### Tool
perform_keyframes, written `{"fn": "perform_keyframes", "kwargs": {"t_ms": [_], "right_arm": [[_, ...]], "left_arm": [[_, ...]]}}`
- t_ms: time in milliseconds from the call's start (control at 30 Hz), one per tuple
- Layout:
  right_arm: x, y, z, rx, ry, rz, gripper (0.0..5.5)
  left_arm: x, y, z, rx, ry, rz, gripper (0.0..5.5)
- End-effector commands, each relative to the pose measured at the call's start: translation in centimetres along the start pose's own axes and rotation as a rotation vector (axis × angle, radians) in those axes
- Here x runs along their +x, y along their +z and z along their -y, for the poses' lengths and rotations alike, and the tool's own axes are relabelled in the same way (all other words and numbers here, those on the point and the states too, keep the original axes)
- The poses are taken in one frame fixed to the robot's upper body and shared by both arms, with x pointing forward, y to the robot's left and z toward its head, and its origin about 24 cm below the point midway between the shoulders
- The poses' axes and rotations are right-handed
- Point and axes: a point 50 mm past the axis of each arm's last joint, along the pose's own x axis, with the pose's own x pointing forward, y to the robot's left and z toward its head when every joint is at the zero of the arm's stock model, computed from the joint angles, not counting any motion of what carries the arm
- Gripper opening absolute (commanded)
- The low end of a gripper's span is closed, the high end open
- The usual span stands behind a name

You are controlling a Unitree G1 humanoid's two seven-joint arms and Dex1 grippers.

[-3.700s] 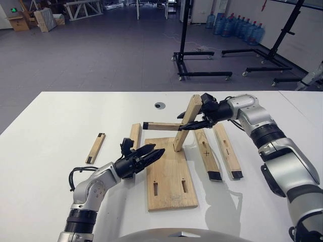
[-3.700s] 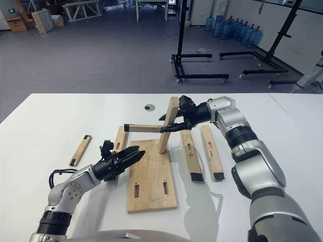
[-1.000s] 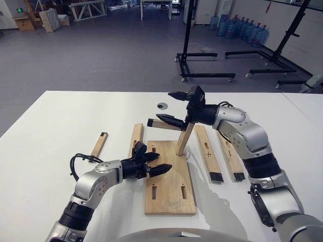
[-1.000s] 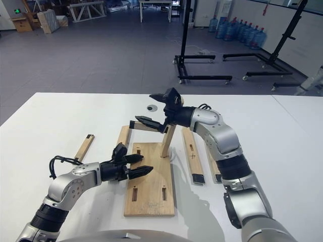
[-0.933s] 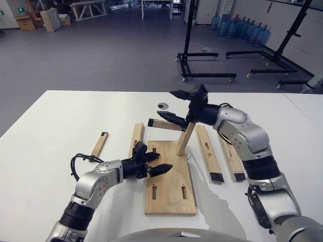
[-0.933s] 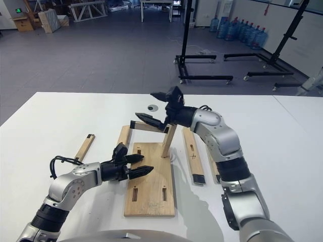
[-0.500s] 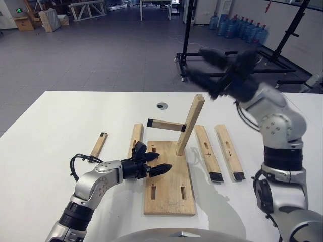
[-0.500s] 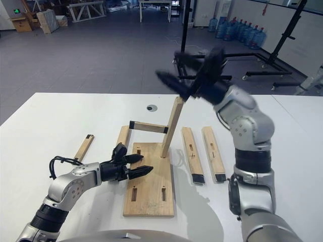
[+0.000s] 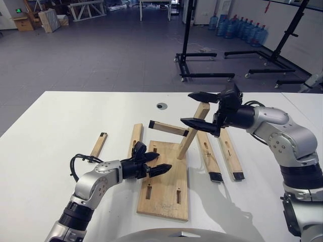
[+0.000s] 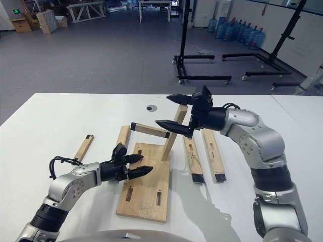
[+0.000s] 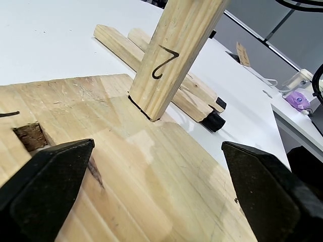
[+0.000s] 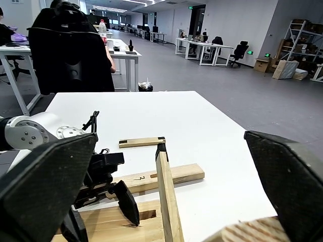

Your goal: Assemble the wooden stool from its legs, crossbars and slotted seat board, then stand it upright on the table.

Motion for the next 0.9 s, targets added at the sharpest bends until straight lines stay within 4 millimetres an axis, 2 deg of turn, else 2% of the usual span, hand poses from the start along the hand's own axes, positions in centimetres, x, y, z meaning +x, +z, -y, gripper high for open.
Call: {"fn": "perform_keyframes", "kwargs": {"t_ms": [33, 233, 333, 400, 433, 533, 700, 800, 900], "right_arm": [[0.5, -2.1, 0.2, 0.073, -0.030, 0.034, 5.31], [-1.4, 3.2, 1.7, -0.008, -0.064, 0.345, 5.31], [-2.8, 5.0, 2.0, -0.027, -0.098, 0.454, 5.31], [-4.0, 5.6, 2.7, -0.012, -0.182, 0.510, 5.31], [-4.6, 5.4, 3.3, -0.012, -0.265, 0.504, 5.31], [-5.7, 2.3, 5.3, -0.018, -0.604, 0.256, 5.31], [-6.0, -0.5, 5.5, 0.118, -0.995, 0.222, 5.31], [-6.2, -4.9, 3.9, 0.085, -1.160, -0.053, 5.31], [-6.1, -7.5, 1.3, 0.105, -1.206, -0.195, 5.31]], "left_arm": [[-1.2, -5.4, -1.7, -0.149, 0.151, -0.225, 4.65], [-0.7, -5.1, -2.4, -0.141, 0.202, -0.210, 4.65], [-0.3, -5.0, -2.4, -0.142, 0.204, -0.200, 4.65], [0.0, -5.0, -2.4, -0.143, 0.203, -0.196, 4.65], [0.2, -5.0, -2.3, -0.142, 0.202, -0.190, 4.65], [0.8, -4.4, -2.2, -0.145, 0.209, -0.125, 4.65], [0.4, -4.9, -2.9, -0.177, 0.296, -0.091, 4.65], [0.6, -5.3, -3.1, -0.190, 0.320, -0.093, 4.65], [0.9, -5.5, -3.4, -0.198, 0.362, -0.084, 4.65]]}}
